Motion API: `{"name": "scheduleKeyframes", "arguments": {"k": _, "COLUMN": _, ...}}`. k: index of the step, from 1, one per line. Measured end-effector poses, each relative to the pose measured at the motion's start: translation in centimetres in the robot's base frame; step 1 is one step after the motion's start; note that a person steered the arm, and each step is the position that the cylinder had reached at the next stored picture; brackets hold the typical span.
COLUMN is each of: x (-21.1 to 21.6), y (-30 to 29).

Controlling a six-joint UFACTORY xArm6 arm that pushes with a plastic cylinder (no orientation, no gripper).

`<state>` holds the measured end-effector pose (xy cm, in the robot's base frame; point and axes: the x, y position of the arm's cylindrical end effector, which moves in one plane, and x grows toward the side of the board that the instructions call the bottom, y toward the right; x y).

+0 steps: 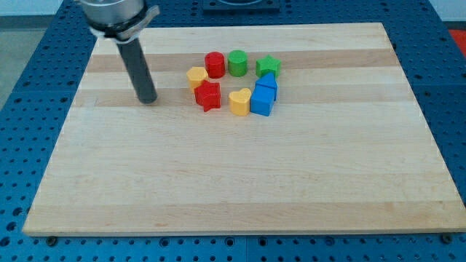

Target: Move the red star towards bottom

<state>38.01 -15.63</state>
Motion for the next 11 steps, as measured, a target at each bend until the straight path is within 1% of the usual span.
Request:
{"name": "scheduleKeyframes", "arguments": {"k": 2, "x": -0.5, "y": 6.5}}
{"name": "scheduleKeyframes", "arguments": {"k": 3, "x": -2.5, "y": 7.1}}
{"name": "scheduleKeyframes", "arguments": {"k": 5, "x": -2.3, "y": 12.0}}
{"name": "scheduleKeyframes", "arguments": {"k": 6, "x": -0.1, "y": 11.1}}
{"name": "scheduleKeyframes", "arguments": {"k": 7, "x": 3.9, "y": 8.5}}
{"name": "scheduleKeyframes", "arguments": {"k": 8, "x": 7.2, "y": 7.7}}
{"name": "scheduleKeyframes", "arguments": {"k": 9, "x": 7.3, "y": 7.7}}
{"name": "scheduleKeyframes", "arguments": {"k": 10, "x": 5.9, "y": 7.4}}
{"name": "scheduleKeyframes", "arguments": {"k": 11, "x": 2.8, "y": 5.7}}
